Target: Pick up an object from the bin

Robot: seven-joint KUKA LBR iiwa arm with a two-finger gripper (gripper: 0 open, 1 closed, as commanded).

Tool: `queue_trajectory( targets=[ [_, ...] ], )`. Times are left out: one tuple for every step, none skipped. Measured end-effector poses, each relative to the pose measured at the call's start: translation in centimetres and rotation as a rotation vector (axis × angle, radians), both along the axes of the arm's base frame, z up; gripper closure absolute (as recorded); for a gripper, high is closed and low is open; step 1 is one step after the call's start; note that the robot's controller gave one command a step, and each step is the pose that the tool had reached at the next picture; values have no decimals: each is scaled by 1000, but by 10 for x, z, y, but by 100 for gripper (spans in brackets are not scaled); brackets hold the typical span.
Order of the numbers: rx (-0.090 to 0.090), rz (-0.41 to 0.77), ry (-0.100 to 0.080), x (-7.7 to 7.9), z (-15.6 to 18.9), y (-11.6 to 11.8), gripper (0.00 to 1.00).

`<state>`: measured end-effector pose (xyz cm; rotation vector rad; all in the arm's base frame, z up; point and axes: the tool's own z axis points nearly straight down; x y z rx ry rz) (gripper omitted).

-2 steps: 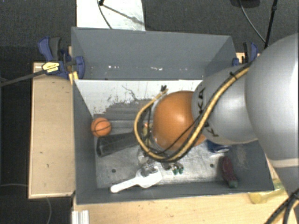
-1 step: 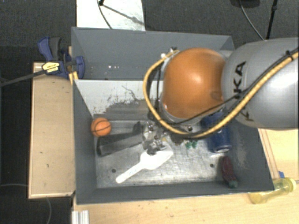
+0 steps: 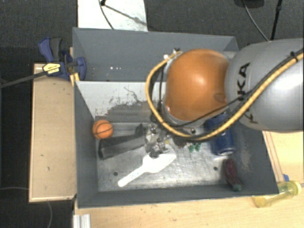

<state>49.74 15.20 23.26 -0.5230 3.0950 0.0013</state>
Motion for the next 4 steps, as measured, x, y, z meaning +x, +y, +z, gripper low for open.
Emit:
queue_trajectory(
  targets=[
    [1,-52,-2,-4,-23,-3,100],
    [1,-198,-1,-8,-63,8,100],
    [1,-185,0,-3,-76,11,100],
    [1,-247,0,2,41,14,100]
  ],
)
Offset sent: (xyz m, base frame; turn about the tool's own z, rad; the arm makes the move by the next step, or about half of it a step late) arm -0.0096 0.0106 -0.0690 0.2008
